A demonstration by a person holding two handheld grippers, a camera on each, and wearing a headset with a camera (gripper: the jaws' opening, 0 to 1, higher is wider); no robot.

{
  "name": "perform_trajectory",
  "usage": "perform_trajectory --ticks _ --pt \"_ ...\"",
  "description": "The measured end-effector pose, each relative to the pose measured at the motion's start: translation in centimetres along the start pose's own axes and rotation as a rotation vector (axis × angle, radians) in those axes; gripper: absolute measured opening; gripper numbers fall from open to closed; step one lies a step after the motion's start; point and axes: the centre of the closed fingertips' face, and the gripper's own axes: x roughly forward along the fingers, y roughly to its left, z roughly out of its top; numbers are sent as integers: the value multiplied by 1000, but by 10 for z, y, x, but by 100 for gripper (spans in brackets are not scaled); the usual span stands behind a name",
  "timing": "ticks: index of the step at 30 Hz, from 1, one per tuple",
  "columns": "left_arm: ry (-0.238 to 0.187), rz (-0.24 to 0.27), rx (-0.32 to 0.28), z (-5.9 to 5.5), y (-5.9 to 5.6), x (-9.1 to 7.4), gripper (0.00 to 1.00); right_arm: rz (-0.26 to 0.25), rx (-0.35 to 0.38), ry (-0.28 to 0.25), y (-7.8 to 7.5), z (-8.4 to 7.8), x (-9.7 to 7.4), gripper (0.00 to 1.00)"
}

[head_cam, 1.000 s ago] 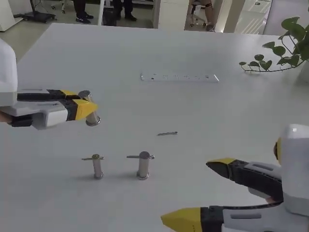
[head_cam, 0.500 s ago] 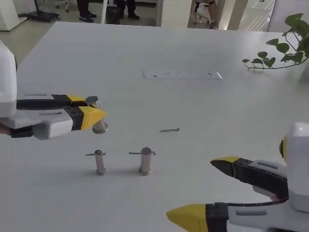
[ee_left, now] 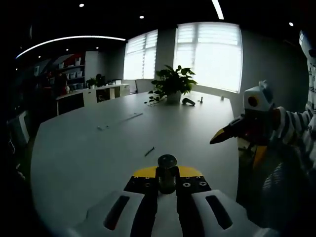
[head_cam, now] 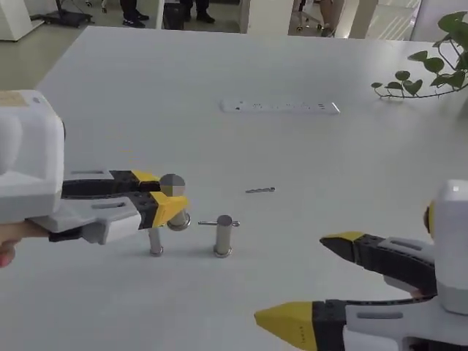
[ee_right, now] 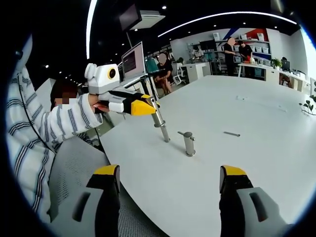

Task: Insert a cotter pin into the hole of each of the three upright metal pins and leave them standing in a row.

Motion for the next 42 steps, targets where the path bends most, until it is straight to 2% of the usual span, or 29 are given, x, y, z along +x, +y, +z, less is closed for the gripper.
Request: perform_trajectory --ticks 7,18,37,42 --pt "12 -11 -4 -6 -7 4 9 0 -3 8 1 -1 1 82" --pt "29 -67 10 -16 -25 15 9 3 -6 13 4 -4 2 82" --pt "71 -94 34 -37 -39 30 9 7 -12 25 5 -5 2 81" --pt "94 -99 63 -45 -42 36 9 7 -14 31 5 -6 2 81"
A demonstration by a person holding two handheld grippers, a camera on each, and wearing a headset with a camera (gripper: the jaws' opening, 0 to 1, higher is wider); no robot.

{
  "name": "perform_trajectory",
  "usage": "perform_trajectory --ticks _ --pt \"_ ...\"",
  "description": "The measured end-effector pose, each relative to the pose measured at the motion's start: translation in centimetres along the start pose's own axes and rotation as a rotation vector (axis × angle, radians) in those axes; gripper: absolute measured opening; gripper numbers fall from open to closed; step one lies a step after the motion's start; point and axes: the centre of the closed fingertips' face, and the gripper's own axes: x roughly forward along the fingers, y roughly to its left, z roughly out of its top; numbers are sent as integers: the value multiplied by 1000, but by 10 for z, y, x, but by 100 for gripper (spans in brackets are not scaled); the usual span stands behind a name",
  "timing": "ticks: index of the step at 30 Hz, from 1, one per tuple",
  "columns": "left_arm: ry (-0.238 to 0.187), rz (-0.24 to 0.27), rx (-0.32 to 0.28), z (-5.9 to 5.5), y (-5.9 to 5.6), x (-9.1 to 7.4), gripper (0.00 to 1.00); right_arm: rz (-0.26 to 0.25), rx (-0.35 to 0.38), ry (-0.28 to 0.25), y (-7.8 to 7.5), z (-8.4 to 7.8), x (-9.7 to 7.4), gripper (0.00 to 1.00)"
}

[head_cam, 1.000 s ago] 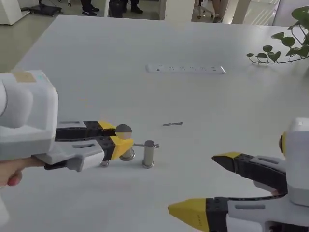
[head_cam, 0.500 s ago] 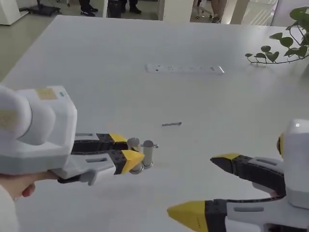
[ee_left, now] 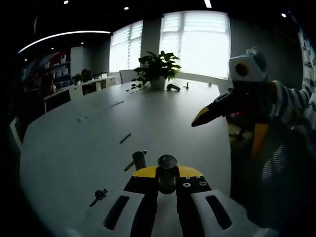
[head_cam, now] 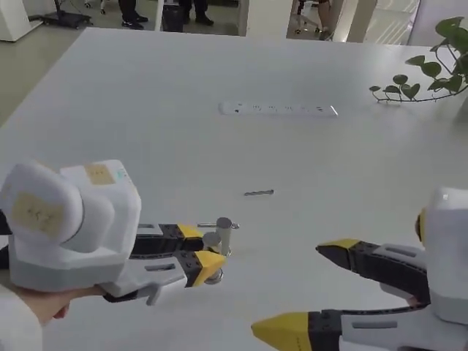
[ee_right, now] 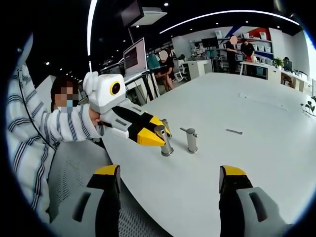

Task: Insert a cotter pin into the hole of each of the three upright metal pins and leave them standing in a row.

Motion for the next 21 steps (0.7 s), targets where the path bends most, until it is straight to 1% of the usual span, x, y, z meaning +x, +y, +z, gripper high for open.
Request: perform_trajectory --ticks 7,21 --pt "12 -12 4 -6 -2 7 9 2 0 4 0 -2 1 80" --pt "26 -31 21 -13 -8 18 9 2 8 13 0 -7 0 79"
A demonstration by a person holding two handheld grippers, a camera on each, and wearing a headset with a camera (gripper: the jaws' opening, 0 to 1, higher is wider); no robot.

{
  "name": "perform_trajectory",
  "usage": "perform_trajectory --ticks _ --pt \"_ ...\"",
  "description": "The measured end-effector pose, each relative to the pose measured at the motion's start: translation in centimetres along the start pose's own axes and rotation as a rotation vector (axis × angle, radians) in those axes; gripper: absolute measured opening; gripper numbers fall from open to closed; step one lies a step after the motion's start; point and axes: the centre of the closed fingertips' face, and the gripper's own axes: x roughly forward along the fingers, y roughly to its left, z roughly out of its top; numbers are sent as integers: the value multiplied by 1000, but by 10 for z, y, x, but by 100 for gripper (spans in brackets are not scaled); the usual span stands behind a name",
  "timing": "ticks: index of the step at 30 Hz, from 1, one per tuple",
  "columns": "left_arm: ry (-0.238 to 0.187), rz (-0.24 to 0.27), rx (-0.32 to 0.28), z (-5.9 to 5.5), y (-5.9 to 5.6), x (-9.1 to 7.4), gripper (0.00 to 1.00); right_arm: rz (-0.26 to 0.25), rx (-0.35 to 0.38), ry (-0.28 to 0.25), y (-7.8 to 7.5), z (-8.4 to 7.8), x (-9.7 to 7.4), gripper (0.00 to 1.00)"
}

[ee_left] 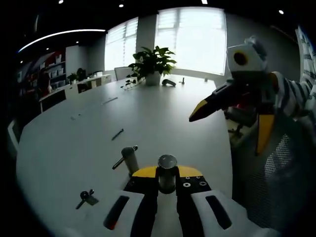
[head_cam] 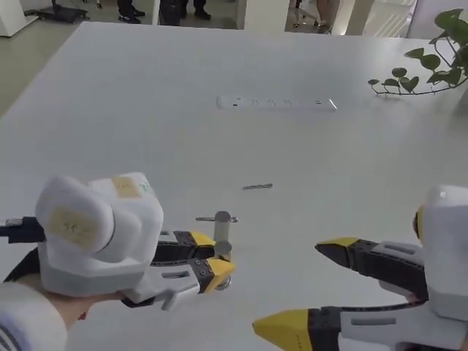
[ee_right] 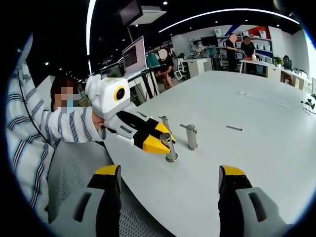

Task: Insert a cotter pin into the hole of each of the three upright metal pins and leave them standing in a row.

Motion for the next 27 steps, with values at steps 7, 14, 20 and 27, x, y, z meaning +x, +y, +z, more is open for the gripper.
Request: perform_trajectory --ticks 7,14,20,27 --pt "11 0 -1 -5 0 2 9 6 4 -3 1 -1 0 76" --pt "18 -7 -3 -9 -1 3 9 -5 9 -5 -2 -1 -1 77" --pt "25 -8 5 -14 -2 4 9 -7 11 -5 -3 -1 -1 77" --pt "35 -7 -2 -22 -1 4 9 -8 25 -14 -4 0 -2 76"
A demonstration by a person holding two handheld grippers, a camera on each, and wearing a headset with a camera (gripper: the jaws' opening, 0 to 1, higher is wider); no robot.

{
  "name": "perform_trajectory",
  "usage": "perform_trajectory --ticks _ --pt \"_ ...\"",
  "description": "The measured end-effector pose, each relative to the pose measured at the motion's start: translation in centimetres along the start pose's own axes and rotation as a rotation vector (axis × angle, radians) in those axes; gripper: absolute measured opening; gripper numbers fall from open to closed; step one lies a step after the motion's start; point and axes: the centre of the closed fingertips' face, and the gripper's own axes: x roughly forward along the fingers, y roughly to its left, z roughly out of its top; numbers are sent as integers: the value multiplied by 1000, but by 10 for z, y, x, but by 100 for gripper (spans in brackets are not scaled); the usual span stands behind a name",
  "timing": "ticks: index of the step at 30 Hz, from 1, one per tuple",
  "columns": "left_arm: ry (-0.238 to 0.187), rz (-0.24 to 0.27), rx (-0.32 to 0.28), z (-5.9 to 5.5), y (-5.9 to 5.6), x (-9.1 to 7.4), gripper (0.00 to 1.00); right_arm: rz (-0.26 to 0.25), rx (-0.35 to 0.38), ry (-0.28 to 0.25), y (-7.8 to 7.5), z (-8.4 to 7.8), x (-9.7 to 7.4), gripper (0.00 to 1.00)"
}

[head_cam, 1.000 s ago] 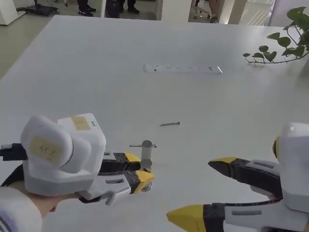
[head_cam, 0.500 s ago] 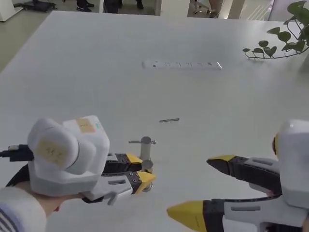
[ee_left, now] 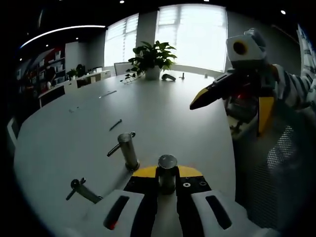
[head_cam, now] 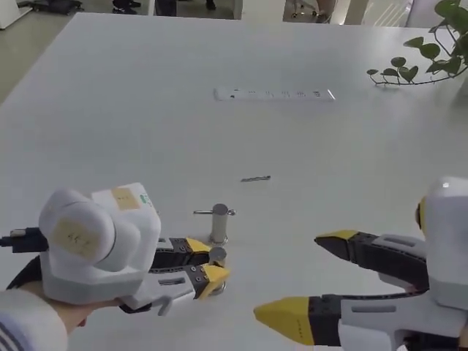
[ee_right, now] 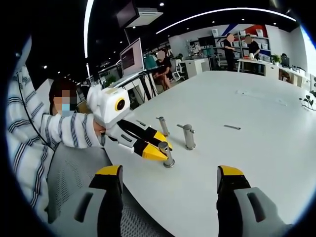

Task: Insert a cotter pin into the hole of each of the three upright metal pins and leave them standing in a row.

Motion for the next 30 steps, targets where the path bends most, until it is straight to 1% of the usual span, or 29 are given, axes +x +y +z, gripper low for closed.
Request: perform_trajectory --ticks 6,9,14,17,18,20,21,26,30 --pt "3 -8 24 -1 -3 0 9 1 -3 2 0 1 1 76" --pt "-1 -7 24 0 -2 1 9 2 1 -1 1 1 2 76" --pt "0 -23 40 -1 -2 0 9 2 -10 15 2 -1 3 77" --pt "0 -25 47 -2 -1 -1 9 3 -10 16 2 -2 2 77" --pt "0 -26 47 -2 -1 -2 9 4 -11 15 2 -2 2 77" --pt "-2 -30 21 -2 -1 -2 9 2 -12 16 2 -2 2 77" --pt "-5 -28 17 -2 -1 -2 9 1 -13 13 2 -1 2 77" --pt "-12 -25 35 -1 -2 -2 10 3 -20 9 5 0 1 77" --pt "-32 -29 8 2 -2 -4 10 7 -23 11 7 -1 1 77"
